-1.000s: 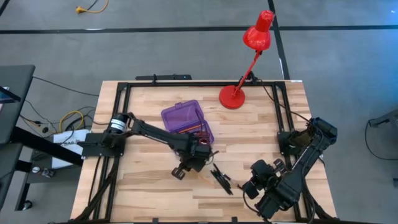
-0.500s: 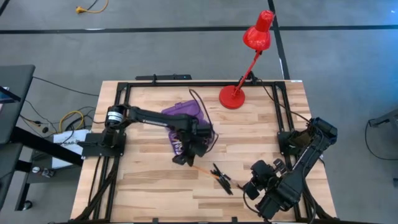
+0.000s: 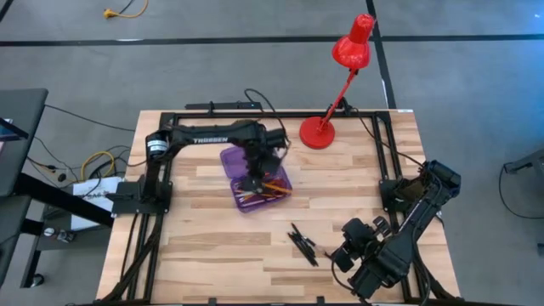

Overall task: Pick & place school supplies into a supply box
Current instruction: Put the orange pencil into the purple supply box, then put the transparent pen into the purple supply box

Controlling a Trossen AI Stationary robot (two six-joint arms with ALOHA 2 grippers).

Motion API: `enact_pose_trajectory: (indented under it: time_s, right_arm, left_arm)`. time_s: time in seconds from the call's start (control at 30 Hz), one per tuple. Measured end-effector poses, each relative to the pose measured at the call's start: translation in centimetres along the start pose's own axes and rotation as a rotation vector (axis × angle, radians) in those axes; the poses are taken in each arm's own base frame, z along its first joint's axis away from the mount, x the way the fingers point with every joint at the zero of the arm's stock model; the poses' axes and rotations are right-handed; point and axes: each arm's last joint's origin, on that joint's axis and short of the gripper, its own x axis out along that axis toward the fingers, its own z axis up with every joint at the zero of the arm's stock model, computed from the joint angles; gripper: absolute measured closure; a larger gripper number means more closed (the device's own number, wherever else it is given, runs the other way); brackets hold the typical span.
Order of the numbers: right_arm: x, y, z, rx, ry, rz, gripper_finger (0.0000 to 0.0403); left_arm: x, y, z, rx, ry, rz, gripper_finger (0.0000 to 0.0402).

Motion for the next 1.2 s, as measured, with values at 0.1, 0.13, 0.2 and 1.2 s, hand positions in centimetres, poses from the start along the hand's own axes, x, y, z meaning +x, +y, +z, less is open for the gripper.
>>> enact_pose_trajectory:
  time_s: [0.1,0.13,0.2,1.2]
  right_arm:
    - [0.0,0.0,0.0,0.0,0.0,0.0,0.0276]
    - [0.0,0.0,0.0,0.0,0.0,0.0,0.0276]
    - [0.0,0.0,0.0,-0.001,0.0,0.0,0.0276]
    - [0.8,0.0,0.1,-0.006,0.001,-0.026,0.0276]
  left_arm:
    - [0.0,1.4,-1.5,-0.057,0.051,0.031,0.0401]
    - [0.1,1.8,-1.9,-0.071,0.064,0.041,0.0401]
    - [0.5,2.5,-2.8,-0.101,0.089,0.04,0.0401]
    - [3.6,2.4,-4.0,-0.187,0.104,0.017,0.0302]
